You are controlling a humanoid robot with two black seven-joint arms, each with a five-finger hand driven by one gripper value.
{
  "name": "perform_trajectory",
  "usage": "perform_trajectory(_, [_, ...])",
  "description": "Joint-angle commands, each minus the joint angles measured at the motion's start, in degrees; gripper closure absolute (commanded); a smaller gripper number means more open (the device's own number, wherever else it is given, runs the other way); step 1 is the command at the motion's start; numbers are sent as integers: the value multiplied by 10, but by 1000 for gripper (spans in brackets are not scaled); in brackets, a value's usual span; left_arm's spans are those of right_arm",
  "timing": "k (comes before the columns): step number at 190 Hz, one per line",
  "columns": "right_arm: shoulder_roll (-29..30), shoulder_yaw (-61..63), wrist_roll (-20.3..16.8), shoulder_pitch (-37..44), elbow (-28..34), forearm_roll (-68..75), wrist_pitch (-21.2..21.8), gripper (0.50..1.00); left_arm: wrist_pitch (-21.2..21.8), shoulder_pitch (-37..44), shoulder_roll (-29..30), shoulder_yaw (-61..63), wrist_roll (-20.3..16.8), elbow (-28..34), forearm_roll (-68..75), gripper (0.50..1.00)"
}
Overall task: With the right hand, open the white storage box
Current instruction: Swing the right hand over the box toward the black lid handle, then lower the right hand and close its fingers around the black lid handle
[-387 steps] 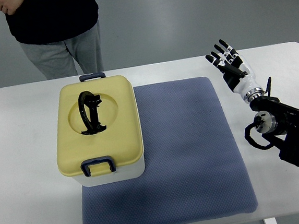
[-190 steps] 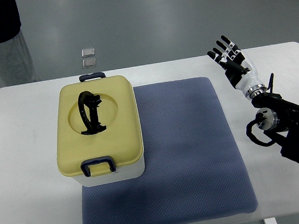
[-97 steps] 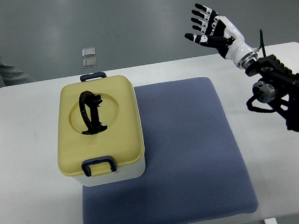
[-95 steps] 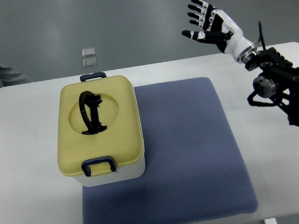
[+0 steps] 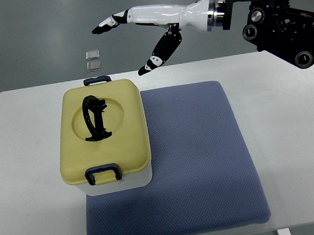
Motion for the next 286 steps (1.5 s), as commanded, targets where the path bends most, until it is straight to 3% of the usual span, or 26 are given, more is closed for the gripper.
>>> perform_trajectory(1, [33,-34,0,40,4,-55,7,579,0,0,0,0,0,0,0,500])
perform_trajectory(50, [102,-149,0,140,4,-114,-4,589,0,0,0,-1,0,0,0,500])
perform_trajectory(92, [154,-170,-3,165,2,-177,-6,615,0,0,0,-1,0,0,0,500])
perform_trajectory(166, [173,-199,-11,184,-16,-199,-14,673,0,0,0,-1,0,0,0,500])
perform_trajectory(210, [173,-206,-17,188,-19,-206,-19,769,0,0,0,0,0,0,0,500])
perform_trajectory(225, [173,-206,-17,186,-19,-206,-19,781,0,0,0,0,0,0,0,500])
perform_trajectory(249, [173,-206,-17,186,-20,-206,-19,846,0,0,0,0,0,0,0,500])
perform_trajectory(286, [173,-207,-17,179,-20,-207,-19,846,0,0,0,0,0,0,0,500])
